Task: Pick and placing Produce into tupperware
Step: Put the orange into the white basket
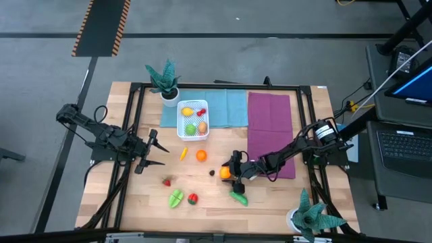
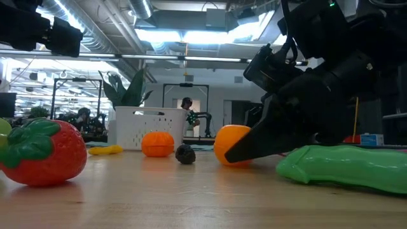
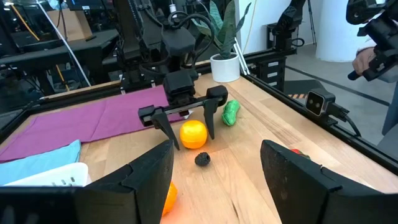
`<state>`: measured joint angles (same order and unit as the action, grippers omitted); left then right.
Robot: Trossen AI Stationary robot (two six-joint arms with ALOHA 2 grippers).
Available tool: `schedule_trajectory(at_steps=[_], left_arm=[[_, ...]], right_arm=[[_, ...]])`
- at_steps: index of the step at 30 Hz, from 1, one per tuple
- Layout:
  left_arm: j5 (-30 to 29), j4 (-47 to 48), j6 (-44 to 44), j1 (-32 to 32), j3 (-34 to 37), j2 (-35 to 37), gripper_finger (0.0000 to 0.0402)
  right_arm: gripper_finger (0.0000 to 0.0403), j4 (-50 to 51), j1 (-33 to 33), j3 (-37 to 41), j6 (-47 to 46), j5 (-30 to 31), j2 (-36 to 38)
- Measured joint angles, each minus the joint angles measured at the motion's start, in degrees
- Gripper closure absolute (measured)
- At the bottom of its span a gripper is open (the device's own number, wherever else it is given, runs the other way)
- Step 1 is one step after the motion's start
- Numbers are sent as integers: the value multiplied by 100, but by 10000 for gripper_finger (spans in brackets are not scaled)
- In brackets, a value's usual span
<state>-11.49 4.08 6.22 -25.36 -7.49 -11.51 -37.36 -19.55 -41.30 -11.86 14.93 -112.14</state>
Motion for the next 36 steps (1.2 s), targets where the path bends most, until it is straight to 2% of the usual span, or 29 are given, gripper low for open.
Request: schedule_trajectory(at_steps=[10, 22, 31, 36], left_arm=[[0, 0, 0, 0, 0, 0, 168], [0, -2, -29, 0, 0, 0, 168], [2, -2, -748, 0, 0, 0, 168], [2, -2, -911, 0, 0, 0, 168]], right_arm=[[153, -2, 2, 0, 0, 10, 3], [147, -409, 37, 7, 9, 49, 4], [153, -935, 269, -1, 13, 49, 7], [151, -861, 442, -316, 164, -144, 26]])
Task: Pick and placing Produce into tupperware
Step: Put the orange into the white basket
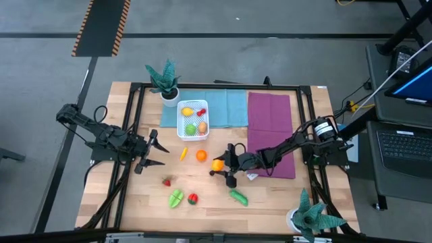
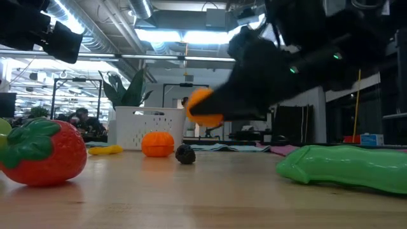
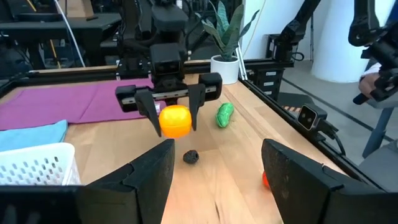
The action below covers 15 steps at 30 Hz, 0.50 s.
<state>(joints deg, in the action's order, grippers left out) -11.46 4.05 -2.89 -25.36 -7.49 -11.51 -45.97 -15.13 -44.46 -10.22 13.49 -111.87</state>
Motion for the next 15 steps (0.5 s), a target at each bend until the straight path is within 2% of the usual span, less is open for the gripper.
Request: schedule_trajectory(at_steps=[5, 10, 15], left_arm=[[0, -39, 1, 0, 0, 2, 168], [0, -35, 2, 0, 0, 2, 168], [-8, -47, 517, 0, 0, 0, 168]], right_arm=[[152, 479, 214, -491, 363, -325, 2], [152, 1467, 450, -1114, 615, -458, 2], [152, 1919, 632, -1553, 866, -509, 2]])
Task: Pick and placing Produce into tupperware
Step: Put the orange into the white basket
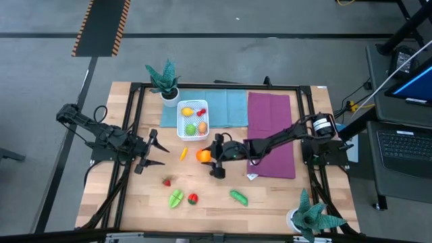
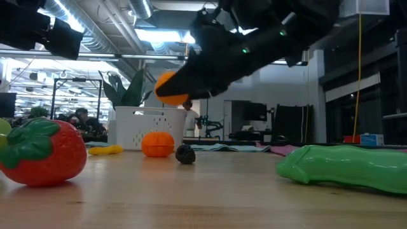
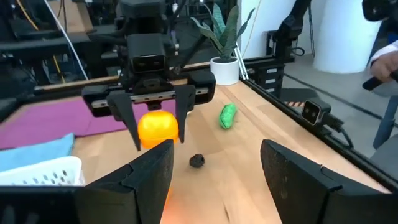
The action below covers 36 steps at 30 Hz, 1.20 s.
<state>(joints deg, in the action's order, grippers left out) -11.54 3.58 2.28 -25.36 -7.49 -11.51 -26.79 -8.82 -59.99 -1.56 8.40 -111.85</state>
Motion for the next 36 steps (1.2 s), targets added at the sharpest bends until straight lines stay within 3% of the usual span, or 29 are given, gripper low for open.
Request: schedule_trajectory(at_steps=[7, 16, 20, 36], left_arm=[[-861, 89, 591, 2, 0, -35, 168], [-1329, 72, 938, 174, 0, -431, 168], [-1351, 65, 930, 359, 0, -627, 168], [-1130, -840, -2457, 1106, 0, -1313, 168]], right_arm=[[152, 9, 313, -214, 35, -284, 0], [152, -48, 719, -435, -68, -976, 0], [152, -49, 834, -487, 36, -1007, 0], [152, -139, 883, -487, 1046, -1003, 0]])
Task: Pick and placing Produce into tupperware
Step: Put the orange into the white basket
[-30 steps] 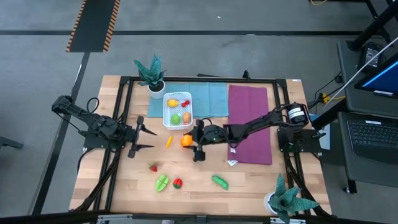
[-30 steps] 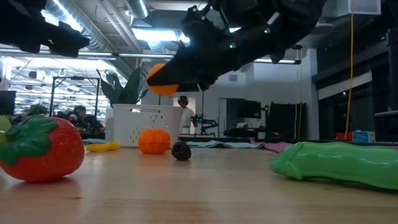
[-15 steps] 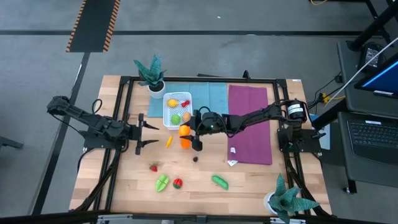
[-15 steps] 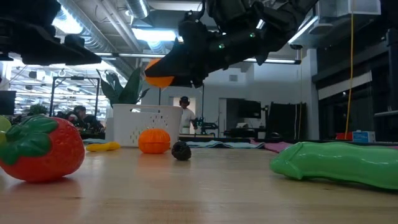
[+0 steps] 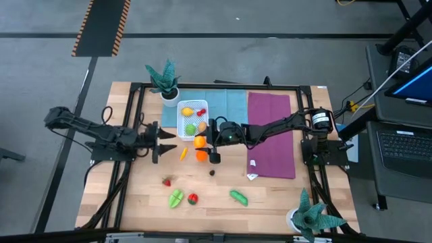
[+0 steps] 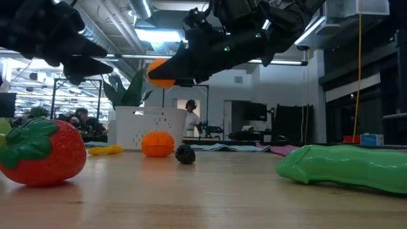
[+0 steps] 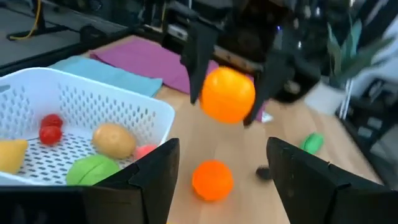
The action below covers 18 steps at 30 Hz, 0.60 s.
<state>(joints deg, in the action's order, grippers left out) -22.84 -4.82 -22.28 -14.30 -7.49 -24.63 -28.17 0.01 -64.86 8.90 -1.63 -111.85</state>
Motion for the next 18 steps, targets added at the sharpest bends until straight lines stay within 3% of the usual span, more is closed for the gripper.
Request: schedule_trajectory(at_steps=[12, 18], left_arm=[[349, -1122, -1536, 513, 0, -941, 168], [653, -2048, -1854, 644, 0, -1501, 168]], right_arm=[[152, -166, 0, 0, 365, 0, 0], [152, -167, 0, 0, 522, 0, 0]])
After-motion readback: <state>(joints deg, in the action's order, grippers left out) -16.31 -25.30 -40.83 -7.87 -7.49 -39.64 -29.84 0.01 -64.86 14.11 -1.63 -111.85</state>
